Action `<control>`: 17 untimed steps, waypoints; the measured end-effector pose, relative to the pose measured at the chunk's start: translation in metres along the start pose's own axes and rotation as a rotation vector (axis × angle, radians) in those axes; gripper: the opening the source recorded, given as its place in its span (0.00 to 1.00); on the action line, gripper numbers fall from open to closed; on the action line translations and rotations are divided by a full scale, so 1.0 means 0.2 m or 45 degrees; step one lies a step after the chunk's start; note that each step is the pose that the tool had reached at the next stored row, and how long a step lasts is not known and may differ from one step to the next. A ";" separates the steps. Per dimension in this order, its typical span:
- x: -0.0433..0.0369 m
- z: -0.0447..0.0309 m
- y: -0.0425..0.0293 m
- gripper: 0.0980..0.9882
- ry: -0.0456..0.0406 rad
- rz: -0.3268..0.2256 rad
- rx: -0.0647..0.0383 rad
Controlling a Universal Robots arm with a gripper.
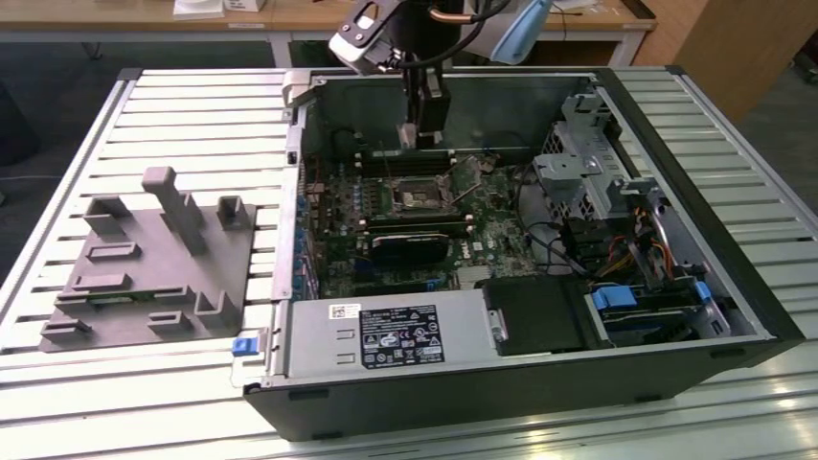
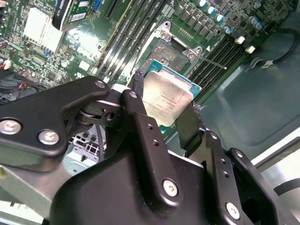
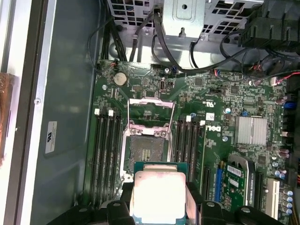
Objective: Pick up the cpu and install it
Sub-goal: 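Place the cpu into insertion slot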
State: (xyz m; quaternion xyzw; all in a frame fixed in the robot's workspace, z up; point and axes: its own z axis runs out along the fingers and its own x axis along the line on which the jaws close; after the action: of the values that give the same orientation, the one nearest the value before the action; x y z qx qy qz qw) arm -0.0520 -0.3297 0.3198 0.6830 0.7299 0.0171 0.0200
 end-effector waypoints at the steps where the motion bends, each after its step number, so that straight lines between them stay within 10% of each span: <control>1: 0.002 0.004 0.000 0.48 0.000 0.001 0.000; 17: 0.014 0.086 -0.001 0.48 -0.003 0.027 0.000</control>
State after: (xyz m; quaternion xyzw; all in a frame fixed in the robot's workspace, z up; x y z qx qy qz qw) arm -0.0514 -0.3270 0.3025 0.6908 0.7225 0.0165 0.0206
